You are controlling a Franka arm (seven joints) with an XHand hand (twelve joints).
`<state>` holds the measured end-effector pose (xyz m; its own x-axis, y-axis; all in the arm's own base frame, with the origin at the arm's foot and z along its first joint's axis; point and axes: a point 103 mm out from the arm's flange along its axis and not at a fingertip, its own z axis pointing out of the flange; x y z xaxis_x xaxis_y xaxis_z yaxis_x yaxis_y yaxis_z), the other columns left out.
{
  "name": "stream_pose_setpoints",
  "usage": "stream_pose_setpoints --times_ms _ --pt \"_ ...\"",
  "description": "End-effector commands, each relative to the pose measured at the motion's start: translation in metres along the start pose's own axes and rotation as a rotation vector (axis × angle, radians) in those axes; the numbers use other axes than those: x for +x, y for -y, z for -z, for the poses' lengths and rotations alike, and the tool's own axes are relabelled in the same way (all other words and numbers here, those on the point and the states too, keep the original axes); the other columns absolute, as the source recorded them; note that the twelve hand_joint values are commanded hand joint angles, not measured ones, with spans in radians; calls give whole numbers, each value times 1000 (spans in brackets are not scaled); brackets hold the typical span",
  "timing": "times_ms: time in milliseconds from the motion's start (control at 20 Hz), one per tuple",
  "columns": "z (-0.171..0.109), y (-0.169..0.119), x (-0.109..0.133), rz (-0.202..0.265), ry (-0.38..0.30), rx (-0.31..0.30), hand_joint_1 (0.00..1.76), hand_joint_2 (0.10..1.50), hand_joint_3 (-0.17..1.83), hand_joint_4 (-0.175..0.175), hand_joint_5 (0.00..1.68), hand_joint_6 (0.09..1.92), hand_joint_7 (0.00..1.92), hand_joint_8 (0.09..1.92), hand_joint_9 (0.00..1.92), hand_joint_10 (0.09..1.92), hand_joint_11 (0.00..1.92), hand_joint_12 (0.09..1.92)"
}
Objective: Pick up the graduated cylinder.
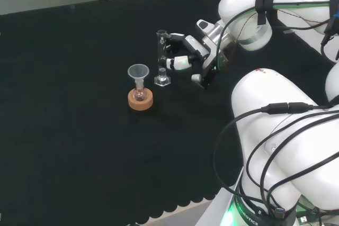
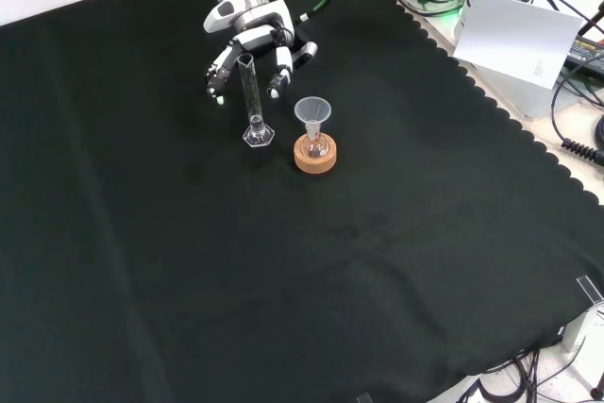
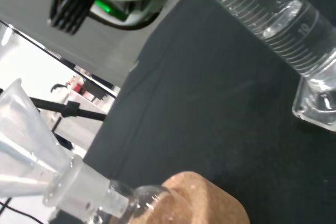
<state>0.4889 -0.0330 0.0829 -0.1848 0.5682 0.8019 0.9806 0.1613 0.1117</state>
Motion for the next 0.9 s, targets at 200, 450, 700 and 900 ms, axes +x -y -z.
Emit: stream_pose_setpoints --times_ms 200,450,700,900 --pt "-13 -3 2 19 -55 -31 1012 545 637 -49 579 162 452 692 626 573 351 1318" --pt "-16 -4 5 28 -56 -35 1016 539 655 -47 546 263 465 678 646 559 356 1319" --pt "-18 -6 6 24 -65 -67 1018 540 660 -44 512 447 477 679 663 553 365 1317" --pt "-19 -6 3 6 -79 -91 1053 560 675 -31 568 634 536 677 736 540 415 1302"
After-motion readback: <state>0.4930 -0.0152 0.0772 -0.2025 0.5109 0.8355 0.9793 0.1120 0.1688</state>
